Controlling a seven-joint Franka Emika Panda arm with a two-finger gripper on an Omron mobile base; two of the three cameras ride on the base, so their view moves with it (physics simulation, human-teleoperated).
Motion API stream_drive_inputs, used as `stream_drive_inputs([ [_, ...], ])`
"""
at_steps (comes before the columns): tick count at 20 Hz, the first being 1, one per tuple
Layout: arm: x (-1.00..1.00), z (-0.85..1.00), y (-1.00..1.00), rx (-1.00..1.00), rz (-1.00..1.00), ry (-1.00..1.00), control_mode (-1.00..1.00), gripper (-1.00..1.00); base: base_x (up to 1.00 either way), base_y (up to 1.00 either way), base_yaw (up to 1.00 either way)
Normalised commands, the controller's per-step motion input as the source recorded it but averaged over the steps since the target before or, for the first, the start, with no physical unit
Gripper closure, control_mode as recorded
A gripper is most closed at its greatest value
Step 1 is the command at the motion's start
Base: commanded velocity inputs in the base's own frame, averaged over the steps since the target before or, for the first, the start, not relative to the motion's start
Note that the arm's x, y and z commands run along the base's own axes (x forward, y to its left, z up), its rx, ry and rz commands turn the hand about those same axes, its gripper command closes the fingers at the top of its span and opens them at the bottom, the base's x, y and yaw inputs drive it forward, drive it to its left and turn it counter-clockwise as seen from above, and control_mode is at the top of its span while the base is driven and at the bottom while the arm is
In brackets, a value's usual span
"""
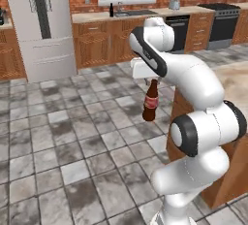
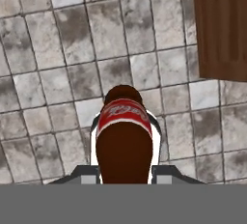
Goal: Place the large bottle from the dining counter next to the other large bottle outside the sink, and place the small bottle from the dining counter next to the other small bottle inside the sink.
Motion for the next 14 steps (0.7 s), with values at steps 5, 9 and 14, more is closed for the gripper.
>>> stream_drive_inputs([
  [5,0.0,0.0,0.0,0.0,0.0,0.0,1.0,1.0,0.92,0.57,0.0],
  [9,0.0,0.0,0.0,0.0,0.0,0.0,1.0,1.0,1.0,0.07,0.0],
  [14,0.0,0.0,0.0,0.0,0.0,0.0,1.0,1.0,1.0,0.0,0.0],
])
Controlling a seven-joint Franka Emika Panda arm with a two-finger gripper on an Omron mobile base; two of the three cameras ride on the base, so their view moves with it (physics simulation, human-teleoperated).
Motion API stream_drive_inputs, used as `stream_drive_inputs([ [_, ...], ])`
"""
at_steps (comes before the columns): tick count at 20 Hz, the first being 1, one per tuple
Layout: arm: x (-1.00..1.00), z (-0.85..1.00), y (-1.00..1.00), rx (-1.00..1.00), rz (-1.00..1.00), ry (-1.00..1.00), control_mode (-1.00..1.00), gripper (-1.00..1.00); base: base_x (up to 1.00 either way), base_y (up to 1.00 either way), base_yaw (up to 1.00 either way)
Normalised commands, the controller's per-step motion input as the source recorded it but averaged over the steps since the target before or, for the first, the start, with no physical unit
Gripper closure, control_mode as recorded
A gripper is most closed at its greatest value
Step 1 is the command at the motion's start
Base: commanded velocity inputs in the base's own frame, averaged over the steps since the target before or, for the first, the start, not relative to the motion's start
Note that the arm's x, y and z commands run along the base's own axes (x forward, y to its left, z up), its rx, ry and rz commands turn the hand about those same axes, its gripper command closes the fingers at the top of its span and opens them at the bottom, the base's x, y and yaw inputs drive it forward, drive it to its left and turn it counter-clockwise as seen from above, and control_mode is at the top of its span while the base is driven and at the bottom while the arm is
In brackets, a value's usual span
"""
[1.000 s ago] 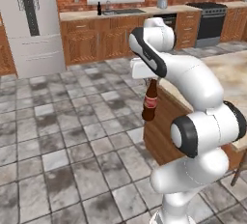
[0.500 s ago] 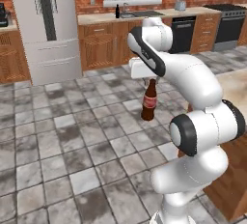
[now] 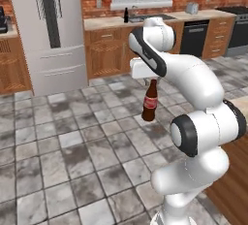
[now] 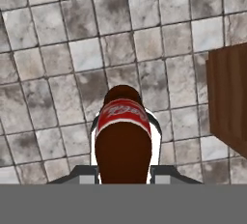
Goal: Place the large bottle from the dining counter next to the other large bottle outside the sink, and place the small bottle from the dining counter next to the other small bottle inside the sink.
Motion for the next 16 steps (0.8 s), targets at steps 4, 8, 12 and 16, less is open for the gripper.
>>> stream_drive_inputs([
  [4,0.0,0.0,0.0,0.0,0.0,0.0,1.0,1.0,1.0,0.0,0.0],
  [8,0.0,0.0,0.0,0.0,0.0,0.0,1.0,1.0,1.0,0.0,0.0],
  [12,0.0,0.0,0.0,0.0,0.0,0.0,1.0,1.0,1.0,-0.09,0.0],
  [16,0.0,0.0,0.0,0.0,0.0,0.0,1.0,1.0,1.0,-0.05,-0.02],
])
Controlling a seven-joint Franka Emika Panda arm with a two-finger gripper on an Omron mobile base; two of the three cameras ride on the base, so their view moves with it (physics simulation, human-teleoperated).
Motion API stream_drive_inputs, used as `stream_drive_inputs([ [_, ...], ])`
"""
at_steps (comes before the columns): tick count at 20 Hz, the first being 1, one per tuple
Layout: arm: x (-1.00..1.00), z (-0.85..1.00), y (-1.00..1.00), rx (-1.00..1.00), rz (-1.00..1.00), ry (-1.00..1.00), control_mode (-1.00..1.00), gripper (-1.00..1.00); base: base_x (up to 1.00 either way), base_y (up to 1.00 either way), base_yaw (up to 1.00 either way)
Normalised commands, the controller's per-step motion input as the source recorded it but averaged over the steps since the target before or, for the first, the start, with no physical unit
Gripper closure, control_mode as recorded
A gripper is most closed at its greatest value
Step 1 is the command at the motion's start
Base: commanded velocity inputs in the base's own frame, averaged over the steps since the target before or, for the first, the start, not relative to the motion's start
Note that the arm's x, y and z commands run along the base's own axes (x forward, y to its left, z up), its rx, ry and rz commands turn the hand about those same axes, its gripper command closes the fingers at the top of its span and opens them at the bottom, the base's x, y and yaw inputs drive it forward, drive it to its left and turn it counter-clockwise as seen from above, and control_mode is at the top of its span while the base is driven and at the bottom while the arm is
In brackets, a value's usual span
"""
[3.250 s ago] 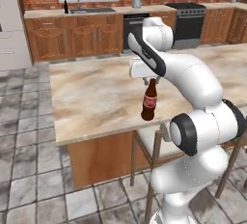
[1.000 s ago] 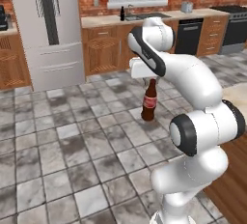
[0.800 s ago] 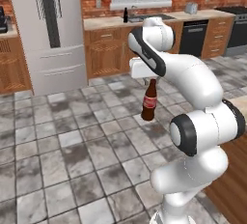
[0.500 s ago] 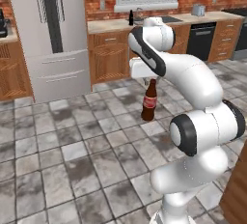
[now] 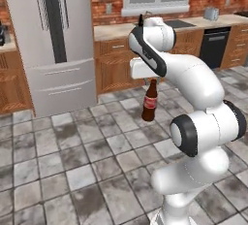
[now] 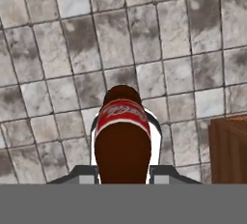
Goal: Place the large bottle from the dining counter next to the other large bottle outside the sink, and place the small bottle from the dining counter next to the other small bottle inside the sink.
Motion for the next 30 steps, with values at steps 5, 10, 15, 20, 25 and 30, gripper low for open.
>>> stream_drive_inputs([
  [5,0.0,0.0,0.0,0.0,0.0,0.0,1.0,1.0,1.0,-0.09,0.0],
  [10,0.0,0.0,0.0,0.0,0.0,0.0,1.0,1.0,1.0,-0.43,0.0],
  [15,0.0,0.0,0.0,0.0,0.0,0.0,1.0,1.0,1.0,-0.71,0.0],
  [20,0.0,0.0,0.0,0.0,0.0,0.0,1.0,1.0,1.0,-0.88,0.0],
  [25,0.0,0.0,0.0,0.0,0.0,0.0,1.0,1.0,1.0,-0.79,0.0],
  [30,0.0,0.0,0.0,0.0,0.0,0.0,1.0,1.0,1.0,-0.55,0.0],
])
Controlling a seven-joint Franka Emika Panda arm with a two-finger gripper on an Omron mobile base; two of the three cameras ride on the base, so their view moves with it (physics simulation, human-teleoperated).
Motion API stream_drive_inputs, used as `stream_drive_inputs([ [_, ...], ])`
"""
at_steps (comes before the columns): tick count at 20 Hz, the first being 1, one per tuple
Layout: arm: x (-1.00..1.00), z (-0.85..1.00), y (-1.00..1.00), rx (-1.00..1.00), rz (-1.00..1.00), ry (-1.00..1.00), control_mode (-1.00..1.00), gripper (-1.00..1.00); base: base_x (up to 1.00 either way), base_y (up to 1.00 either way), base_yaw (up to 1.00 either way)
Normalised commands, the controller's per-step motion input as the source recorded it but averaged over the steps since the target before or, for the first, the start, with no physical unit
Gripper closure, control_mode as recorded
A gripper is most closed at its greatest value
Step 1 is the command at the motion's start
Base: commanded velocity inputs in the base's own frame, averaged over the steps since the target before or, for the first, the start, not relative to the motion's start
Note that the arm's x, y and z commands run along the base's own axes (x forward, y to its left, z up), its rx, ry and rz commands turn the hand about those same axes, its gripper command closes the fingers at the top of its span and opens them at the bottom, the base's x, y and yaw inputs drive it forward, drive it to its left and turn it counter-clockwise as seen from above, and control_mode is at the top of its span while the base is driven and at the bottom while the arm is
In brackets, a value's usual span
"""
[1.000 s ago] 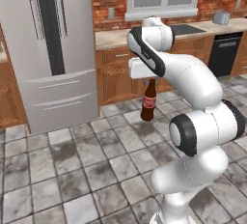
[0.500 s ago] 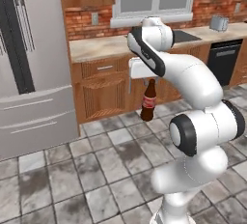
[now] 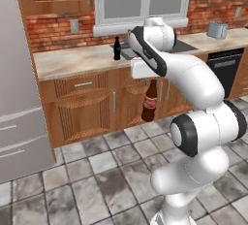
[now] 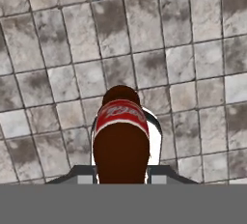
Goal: Place the large bottle from the dining counter next to the other large bottle outside the sink, and place the small bottle from the dining counter next to the other small bottle inside the sink.
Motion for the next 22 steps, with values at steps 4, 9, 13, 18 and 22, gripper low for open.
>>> stream_drive_inputs([
  [4,0.0,0.0,0.0,0.0,0.0,0.0,1.0,1.0,1.0,-0.18,0.02],
  [9,0.0,0.0,0.0,0.0,0.0,0.0,1.0,1.0,1.0,-0.03,0.04],
  [13,0.0,0.0,0.0,0.0,0.0,0.0,1.0,1.0,0.9,0.0,0.02],
  [18,0.0,0.0,0.0,0.0,0.0,0.0,1.0,1.0,0.78,-0.15,0.0],
  [22,0.0,0.0,0.0,0.0,0.0,0.0,1.0,1.0,0.6,-0.3,0.02],
])
